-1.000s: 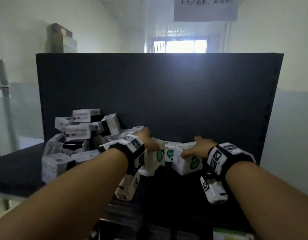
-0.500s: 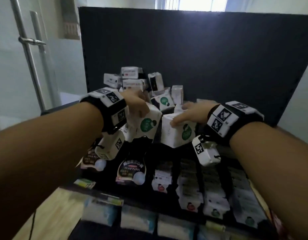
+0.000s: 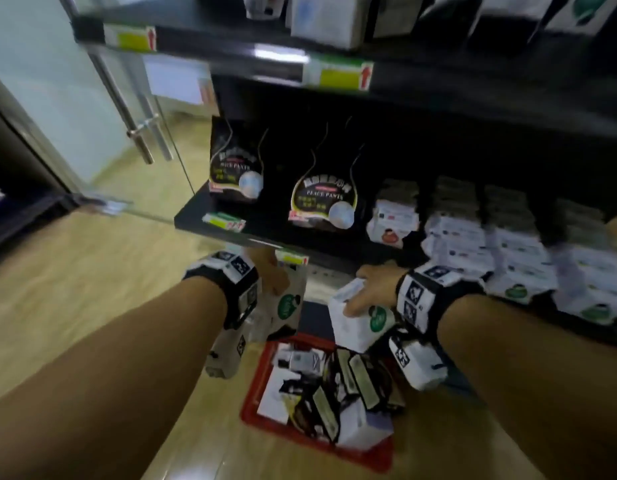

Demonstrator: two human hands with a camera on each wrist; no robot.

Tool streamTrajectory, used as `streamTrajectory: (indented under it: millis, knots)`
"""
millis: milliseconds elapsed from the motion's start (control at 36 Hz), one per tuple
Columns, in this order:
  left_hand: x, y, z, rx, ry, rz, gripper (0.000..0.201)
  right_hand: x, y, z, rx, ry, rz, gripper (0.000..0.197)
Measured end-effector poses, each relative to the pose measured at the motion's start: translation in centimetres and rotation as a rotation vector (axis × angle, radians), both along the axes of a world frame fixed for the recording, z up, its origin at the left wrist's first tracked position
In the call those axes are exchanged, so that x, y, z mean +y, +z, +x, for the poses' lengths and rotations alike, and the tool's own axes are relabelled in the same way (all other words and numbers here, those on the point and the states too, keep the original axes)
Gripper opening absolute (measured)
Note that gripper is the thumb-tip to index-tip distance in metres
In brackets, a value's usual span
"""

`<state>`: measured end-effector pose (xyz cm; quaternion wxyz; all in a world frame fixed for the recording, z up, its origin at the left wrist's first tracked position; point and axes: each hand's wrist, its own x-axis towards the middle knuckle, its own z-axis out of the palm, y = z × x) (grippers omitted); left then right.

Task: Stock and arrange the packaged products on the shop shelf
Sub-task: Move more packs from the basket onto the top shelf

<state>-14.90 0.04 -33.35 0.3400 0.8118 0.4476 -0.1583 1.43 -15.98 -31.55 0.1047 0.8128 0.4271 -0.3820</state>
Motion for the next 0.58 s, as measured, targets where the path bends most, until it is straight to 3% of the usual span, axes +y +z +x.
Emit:
streamTrajectory:
  millis: [28,83,167,306,472,583]
  knots:
    - [0.0,-3.0,-0.4,0.035,0.010,-0.013,0.025,0.0,-2.9,0.1,0.020,-0.022,-0.017,0.086]
    - [-0.1,-8.5,-1.1,0.063,0.100,-0.026,0.012,-0.2,-8.6,0.1,0.026,-0.081,-0.012,0.067]
    - [-0.4,-17.1,-2.3,0.136,0.099,-0.015,0.050,-0.6,-17.1,-0.6,0.014,-0.145,-0.035,0.097]
    - [-1.4,-29.1,-4.4,0.244,0.117,-0.011,0.059,-0.1,-29.3,-2.1,0.033,-0.083,0.016,0.112]
    - [-1.5,-38.5,-6.3,0.350,0.108,0.027,0.055,2.9,-38.7,-3.7,-0.033,0.096,0.069,0.098]
    - [-1.0,-41.1,-5.8,0.356,0.098,0.036,0.059,4.5,-42.2,-3.8,-0.108,0.255,0.073,0.096]
